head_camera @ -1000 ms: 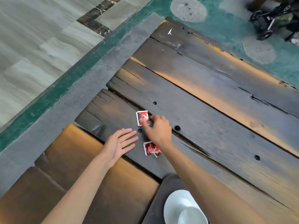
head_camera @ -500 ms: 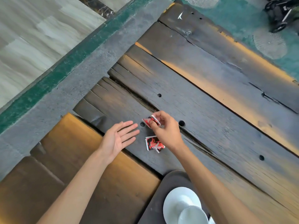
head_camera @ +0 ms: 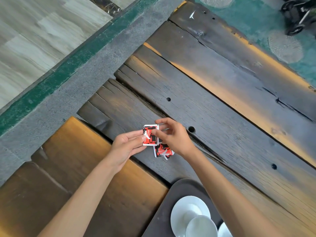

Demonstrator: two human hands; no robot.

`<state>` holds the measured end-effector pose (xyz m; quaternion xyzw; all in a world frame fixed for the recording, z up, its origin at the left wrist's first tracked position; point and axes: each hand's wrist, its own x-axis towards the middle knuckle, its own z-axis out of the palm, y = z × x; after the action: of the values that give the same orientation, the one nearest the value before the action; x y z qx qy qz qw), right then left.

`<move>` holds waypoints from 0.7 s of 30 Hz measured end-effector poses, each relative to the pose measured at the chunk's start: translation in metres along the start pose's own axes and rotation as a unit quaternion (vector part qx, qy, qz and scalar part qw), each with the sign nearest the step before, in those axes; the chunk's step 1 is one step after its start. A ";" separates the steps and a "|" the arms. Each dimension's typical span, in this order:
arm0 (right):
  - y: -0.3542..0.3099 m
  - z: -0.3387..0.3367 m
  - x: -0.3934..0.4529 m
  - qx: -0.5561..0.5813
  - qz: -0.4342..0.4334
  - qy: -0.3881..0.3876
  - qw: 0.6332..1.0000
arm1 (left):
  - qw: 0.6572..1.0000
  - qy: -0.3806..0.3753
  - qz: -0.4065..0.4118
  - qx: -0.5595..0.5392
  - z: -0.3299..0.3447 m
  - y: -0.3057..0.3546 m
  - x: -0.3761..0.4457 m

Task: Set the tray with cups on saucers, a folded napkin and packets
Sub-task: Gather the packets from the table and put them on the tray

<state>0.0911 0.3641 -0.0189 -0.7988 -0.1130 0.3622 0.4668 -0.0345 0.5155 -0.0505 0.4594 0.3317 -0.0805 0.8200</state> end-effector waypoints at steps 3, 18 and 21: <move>0.015 -0.007 -0.008 -0.061 -0.014 0.023 0.998 | 0.999 0.034 -0.002 -0.014 -0.001 -0.003 -0.002; 0.025 -0.024 -0.025 -0.173 0.003 -0.061 0.983 | 0.989 0.130 -0.016 -0.064 -0.008 -0.019 -0.020; 0.018 -0.023 -0.030 -0.027 0.032 -0.038 0.998 | 0.988 0.143 -0.002 -0.054 -0.003 -0.022 -0.024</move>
<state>0.0828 0.3231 -0.0127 -0.7997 -0.1148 0.4041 0.4289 -0.0640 0.5009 -0.0519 0.4207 0.4503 0.0018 0.7876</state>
